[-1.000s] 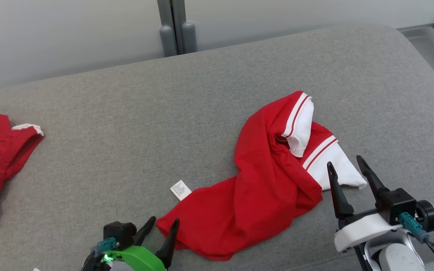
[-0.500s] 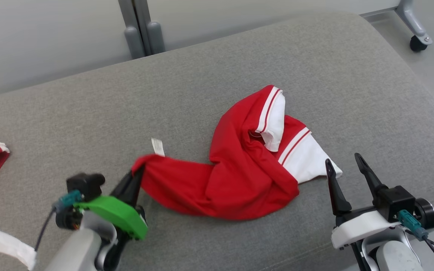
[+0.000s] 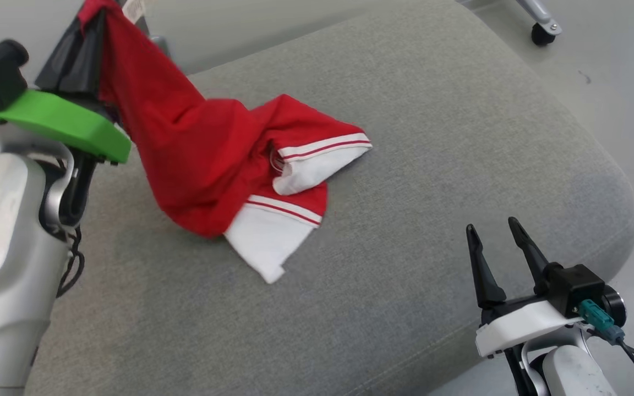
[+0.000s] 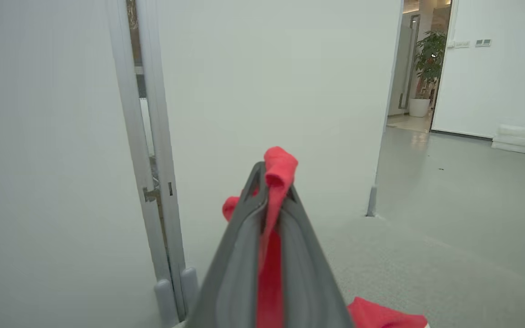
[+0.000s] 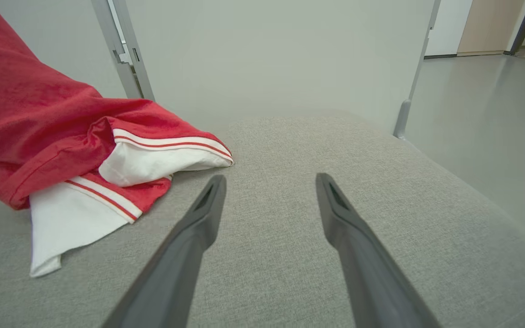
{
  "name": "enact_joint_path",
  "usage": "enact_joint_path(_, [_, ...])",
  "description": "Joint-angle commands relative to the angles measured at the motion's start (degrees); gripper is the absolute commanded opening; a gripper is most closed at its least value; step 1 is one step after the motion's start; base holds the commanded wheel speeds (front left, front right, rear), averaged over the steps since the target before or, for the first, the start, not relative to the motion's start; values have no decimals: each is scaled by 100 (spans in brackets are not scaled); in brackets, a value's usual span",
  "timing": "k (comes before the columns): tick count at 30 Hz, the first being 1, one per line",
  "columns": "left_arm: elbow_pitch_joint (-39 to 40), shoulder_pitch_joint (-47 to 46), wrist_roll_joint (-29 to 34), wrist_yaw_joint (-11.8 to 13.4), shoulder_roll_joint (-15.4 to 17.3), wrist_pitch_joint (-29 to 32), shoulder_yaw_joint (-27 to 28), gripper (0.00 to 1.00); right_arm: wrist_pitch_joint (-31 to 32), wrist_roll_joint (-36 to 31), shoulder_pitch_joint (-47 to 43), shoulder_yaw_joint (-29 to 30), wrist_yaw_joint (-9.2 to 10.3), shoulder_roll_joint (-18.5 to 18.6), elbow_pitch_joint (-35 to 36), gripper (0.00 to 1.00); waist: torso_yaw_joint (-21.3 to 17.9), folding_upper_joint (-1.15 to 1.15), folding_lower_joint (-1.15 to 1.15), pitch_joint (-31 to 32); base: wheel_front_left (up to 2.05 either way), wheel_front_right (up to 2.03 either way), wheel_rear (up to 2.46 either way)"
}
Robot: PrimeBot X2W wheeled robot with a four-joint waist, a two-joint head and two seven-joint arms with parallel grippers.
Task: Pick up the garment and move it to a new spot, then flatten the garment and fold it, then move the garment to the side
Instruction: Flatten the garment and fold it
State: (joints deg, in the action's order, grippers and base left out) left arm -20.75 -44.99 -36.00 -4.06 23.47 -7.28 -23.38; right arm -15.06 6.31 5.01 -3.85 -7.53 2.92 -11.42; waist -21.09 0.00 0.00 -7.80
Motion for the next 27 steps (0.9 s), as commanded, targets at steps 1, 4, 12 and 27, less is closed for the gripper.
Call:
enact_joint_path(1, [28, -188, 70, 19, 44, -45, -15, 0, -18, 43, 4, 10, 8, -2, -8, 100, -201, 0, 0, -104, 0, 0, 0])
enact_joint_path(4, [78, -461, 220, -46, 24, -151, -97, 0, -18, 73, -27, 32, 8, -2, -4, 100, -258, 0, 0, -112, 0, 0, 0])
enact_joint_path(12, [403, -130, 88, -143, -233, -544, -205, 0, -18, 81, -98, 130, 8, -3, -11, 100, -134, 0, 0, 19, 0, 0, 0])
enact_joint_path(27, [1418, 4313, -813, 306, -491, -745, -624, 0, -18, -149, -330, 275, 8, 2, -46, 100, 942, 0, 0, 334, 0, 0, 0])
